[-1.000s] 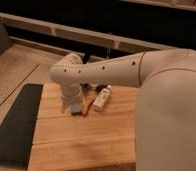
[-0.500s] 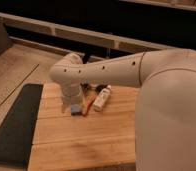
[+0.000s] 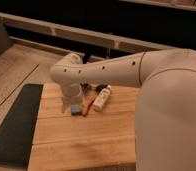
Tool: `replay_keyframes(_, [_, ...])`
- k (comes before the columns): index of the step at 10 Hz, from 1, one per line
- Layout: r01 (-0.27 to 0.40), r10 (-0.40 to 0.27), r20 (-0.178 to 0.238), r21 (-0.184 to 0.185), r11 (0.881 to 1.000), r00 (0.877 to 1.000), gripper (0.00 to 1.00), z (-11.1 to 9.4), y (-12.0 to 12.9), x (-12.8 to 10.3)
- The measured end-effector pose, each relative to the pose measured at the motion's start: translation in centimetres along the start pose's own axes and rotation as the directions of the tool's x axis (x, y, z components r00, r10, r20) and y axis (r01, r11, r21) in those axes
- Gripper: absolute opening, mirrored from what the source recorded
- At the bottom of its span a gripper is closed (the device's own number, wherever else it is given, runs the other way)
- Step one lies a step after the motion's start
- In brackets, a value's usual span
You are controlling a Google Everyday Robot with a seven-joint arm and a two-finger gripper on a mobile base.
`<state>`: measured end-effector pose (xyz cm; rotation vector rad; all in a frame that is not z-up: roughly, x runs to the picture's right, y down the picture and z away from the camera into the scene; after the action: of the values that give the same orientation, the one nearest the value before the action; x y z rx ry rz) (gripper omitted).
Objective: Push the eraser across the table
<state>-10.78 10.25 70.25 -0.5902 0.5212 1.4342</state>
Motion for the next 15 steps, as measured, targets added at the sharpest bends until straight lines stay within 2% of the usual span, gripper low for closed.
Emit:
replay_keyframes(1, [0.002,-0.002,0.005,0.004,1.0,1.0,0.65,-0.2,0.0,-0.2])
replay_keyframes(2, [0.001,-0.001,0.037,0.012,1.0,0.999,0.65,-1.0,-0.1,-1.5])
replay_keyframes(4, [-0.005,0.002,0.126,0.027,1.0,0.992,0.65,-3.0,-1.5,-6.0])
replay_keyframes(5, [-0.015,0.012,0.16,0.018,1.0,0.987,0.65,-3.6,-2.4,-7.8])
replay_keyframes(6, [-0.046,0.048,0.213,-0.016,0.999,0.976,0.65,-4.3,-4.1,-10.2])
replay_keyframes(8, [-0.118,0.141,0.279,-0.098,0.988,0.95,0.65,-5.1,-7.2,-13.2])
replay_keyframes(9, [-0.143,0.175,0.302,-0.125,0.982,0.937,0.65,-5.4,-8.4,-14.2])
replay_keyframes(13, [-0.144,0.178,0.298,-0.13,0.981,0.938,0.64,-5.3,-8.1,-14.1])
replay_keyframes(14, [-0.16,0.19,0.298,-0.124,0.979,0.935,0.58,-5.2,-8.5,-14.2])
replay_keyframes(15, [-0.222,0.243,0.307,-0.1,0.97,0.92,0.47,-5.0,-10.8,-15.0])
